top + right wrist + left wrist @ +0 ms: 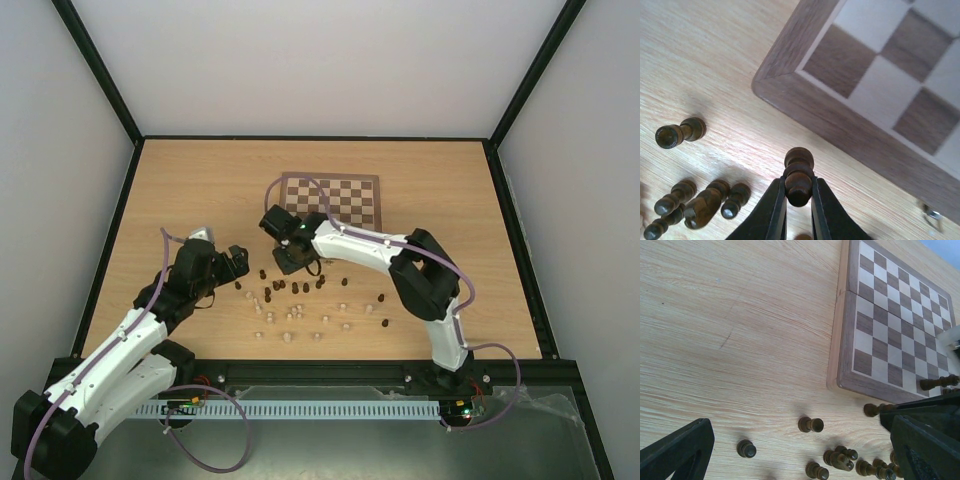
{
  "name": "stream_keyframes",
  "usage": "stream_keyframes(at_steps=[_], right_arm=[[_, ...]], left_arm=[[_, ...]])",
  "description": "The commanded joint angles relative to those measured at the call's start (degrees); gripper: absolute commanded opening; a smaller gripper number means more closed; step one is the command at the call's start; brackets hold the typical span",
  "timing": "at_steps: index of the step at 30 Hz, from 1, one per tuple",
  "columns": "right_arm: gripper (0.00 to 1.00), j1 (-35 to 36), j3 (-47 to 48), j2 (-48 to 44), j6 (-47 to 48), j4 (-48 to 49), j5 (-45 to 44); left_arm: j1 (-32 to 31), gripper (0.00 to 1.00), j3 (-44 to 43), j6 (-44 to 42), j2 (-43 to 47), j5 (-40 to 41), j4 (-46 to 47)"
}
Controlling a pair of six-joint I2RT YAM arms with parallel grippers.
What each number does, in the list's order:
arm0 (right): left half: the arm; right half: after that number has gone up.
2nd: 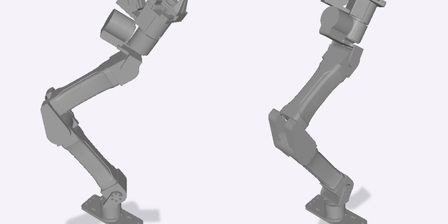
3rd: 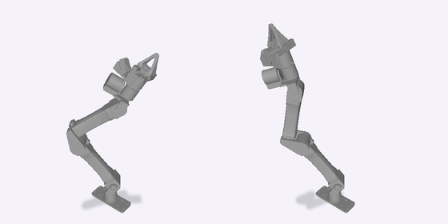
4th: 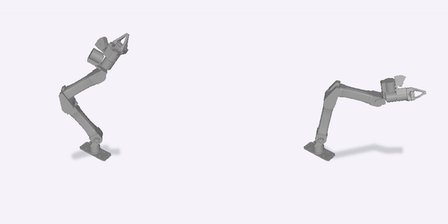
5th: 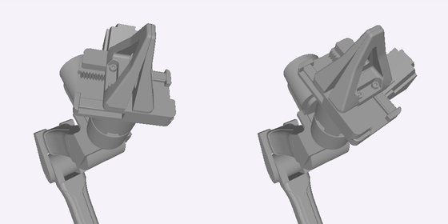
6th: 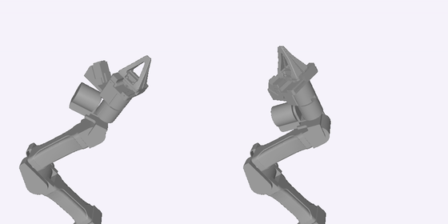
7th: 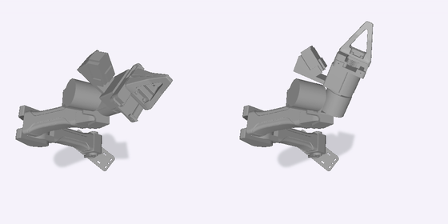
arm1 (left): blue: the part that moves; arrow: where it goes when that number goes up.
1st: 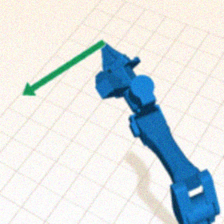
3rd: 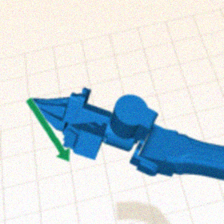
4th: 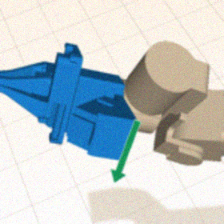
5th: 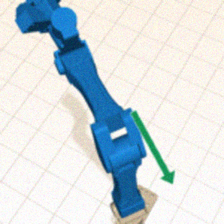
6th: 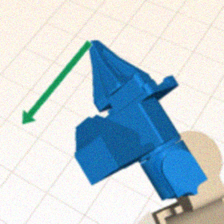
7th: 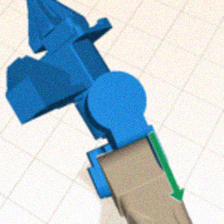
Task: Set up the chess pieces on the board
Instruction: Pick up the chess piece at the center of the board, then place the chess piece on the chessboard.
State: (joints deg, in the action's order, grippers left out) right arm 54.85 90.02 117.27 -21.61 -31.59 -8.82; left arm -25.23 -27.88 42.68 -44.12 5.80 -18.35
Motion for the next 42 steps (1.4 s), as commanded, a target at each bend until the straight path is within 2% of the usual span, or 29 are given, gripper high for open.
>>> stream_keyframes(at_steps=[1,14,42], right_arm=[[0.11,-2.43,-0.72,-4.99,0.38,-4.57,-2.99],[0.11,-8.65,-0.70,-4.23,1.08,-6.13,-4.58],[0.15,-9.74,-3.88,-2.16,0.16,-5.70,-5.75]], left_arm=[[-0.12,0.99,0.73,0.21,0.32,-0.43,0.42],[-0.17,0.99,0.94,0.05,0.10,-0.44,0.77],[-0.17,0.99,1.22,0.21,-0.92,-0.88,1.56]])
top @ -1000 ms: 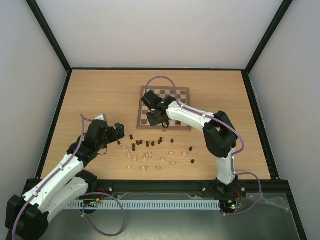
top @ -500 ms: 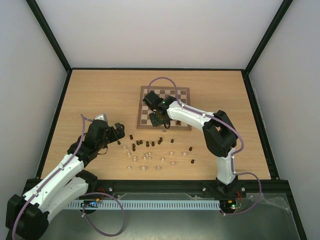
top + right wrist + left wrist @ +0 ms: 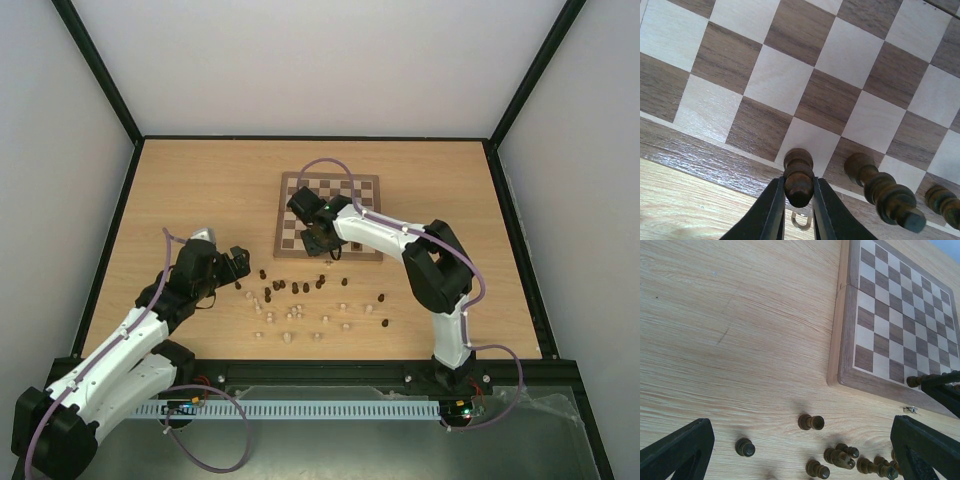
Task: Set up the chess pieces on the board
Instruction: Place the chess piece on the chessboard, then move the chess piece to the chessboard.
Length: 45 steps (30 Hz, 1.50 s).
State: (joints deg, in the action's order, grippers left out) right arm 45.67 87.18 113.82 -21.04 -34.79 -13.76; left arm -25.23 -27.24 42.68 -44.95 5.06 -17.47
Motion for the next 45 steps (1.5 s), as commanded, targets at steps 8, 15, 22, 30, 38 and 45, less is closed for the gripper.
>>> stream_keyframes(at_steps=[8,15,22,30,38,45], right_arm=[[0.21,-0.82,-0.92,1.23,-0.23,-1.85,-1.04],[0.21,-1.54,-0.46,1.24,-0.01,-1.50,-0.90],[0.27,-1.51,0.32,-0.31,0.26,-1.11,-0.41],[0.34,-1.53,0.03,-4.06,0.29,0.12,2.01],[0.44,-1.51,-1.87,-10.53,-0.55,1.51,3.52],[0.49,-1.47,-4.11,-13.56,-1.27,0.80,2.61]], left_arm=[[-0.17,0.99,0.48,0.21,-0.39,-0.14,0.78],[-0.17,0.99,0.35,0.04,-0.36,-0.14,0.73],[-0.17,0.99,0.03,-0.05,-0.65,-0.31,0.84],[-0.17,0.99,0.15,-0.04,-0.75,-0.45,0.99],[-0.17,0.99,0.03,0.04,-0.83,-0.10,0.96],[-0.17,0.99,-0.61,-0.44,-1.18,0.43,0.51]])
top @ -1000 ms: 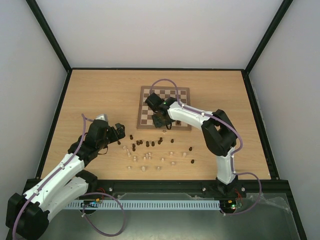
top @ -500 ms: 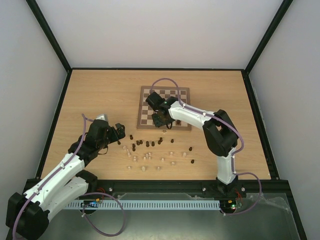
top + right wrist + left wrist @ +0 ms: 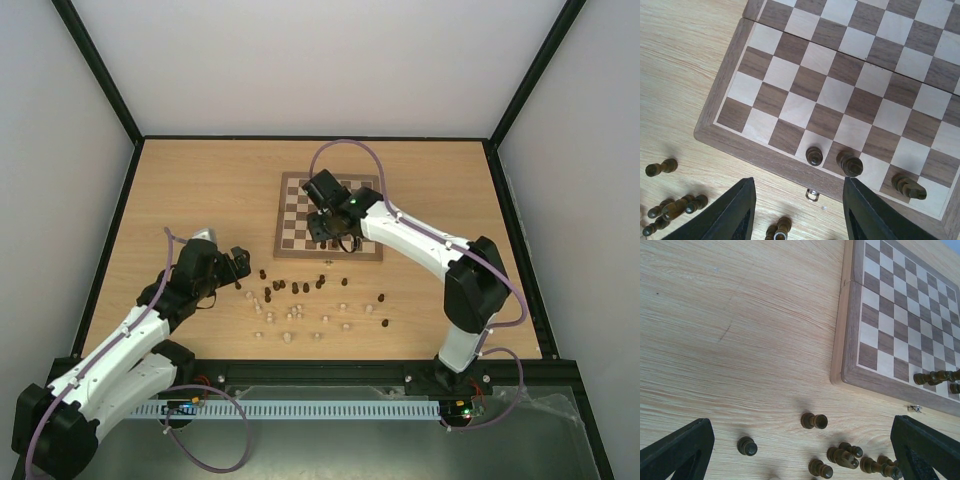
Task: Set up the chess pieces on the board
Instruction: Move the chess piece to the chessboard.
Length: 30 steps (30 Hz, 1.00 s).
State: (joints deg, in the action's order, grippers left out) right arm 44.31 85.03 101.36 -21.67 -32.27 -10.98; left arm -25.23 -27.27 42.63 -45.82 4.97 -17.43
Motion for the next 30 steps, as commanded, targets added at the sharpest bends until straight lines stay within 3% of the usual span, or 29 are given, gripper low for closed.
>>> stream_keyframes(at_steps=[1,13,20,30], right_arm=[[0.48,-0.12,-2.28,-1.16,-0.65,-1.86,0.02],[0.43,0.08,-2.29,1.88,-0.25,-1.34,2.21],[0.43,4.64,-2.98,2.65,0.13,-1.42,4.17],[0.44,4.08,-0.51,7.06,-2.87,-3.63,-3.65]], left_arm=[[-0.17,0.99,-0.67,-0.51,-0.39,0.60,0.42],[-0.17,0.99,-1.29,-1.22,-1.98,1.06,0.56],[-0.17,0.99,-0.89,-1.24,-1.88,1.18,0.73],[-0.17,0.99,-0.57,-1.40,-1.41,1.08,0.70]])
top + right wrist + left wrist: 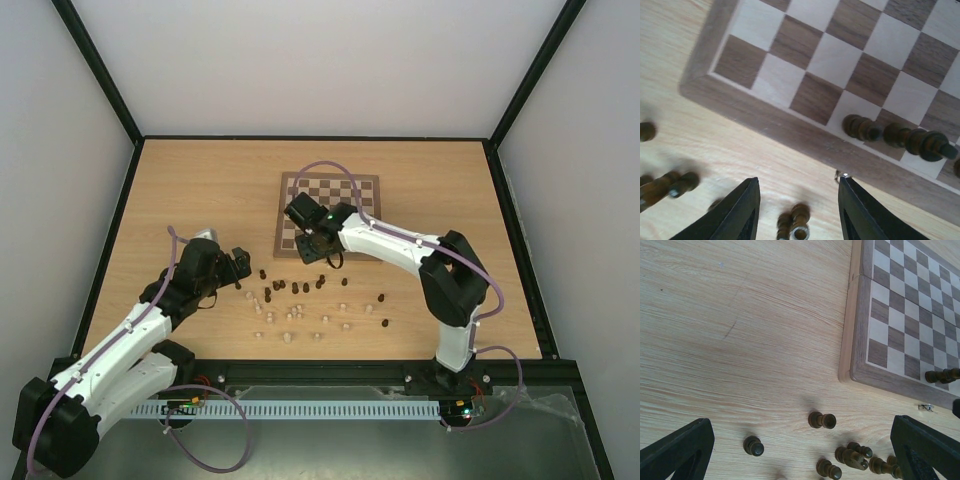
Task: Set up the chess pieces on the board
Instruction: Move the chess piece to the chessboard.
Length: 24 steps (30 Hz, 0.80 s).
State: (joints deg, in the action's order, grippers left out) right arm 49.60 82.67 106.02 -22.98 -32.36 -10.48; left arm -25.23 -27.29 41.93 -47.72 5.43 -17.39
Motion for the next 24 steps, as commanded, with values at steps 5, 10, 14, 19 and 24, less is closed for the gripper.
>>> stream_keyframes(at_steps=[5,10,14,19,24], right_arm=[[0.45,-3.12,2.92,3.83,-1.07,-2.97,-4.30],[0.45,-3.54,4.38,4.80,-0.38,-2.71,-3.51],[0.45,-3.94,5.61,5.94,0.03,-2.79,-3.44],[0.44,-4.53,6.57,7.27,0.28,-3.01,-3.15],[0.40,-4.77,6.54,8.29,0.13,-3.27,-3.24]], left_arm=[[-0.16,0.99,-0.15,-0.76,1.48,0.87,0.27],[-0.17,1.00,-0.21,-0.80,1.37,0.98,0.46],[-0.13,0.99,-0.14,-0.78,1.07,0.90,0.75],[-0.17,0.99,-0.15,-0.85,0.97,0.98,0.77],[-0.14,0.99,-0.02,-0.82,0.97,1.03,0.73]])
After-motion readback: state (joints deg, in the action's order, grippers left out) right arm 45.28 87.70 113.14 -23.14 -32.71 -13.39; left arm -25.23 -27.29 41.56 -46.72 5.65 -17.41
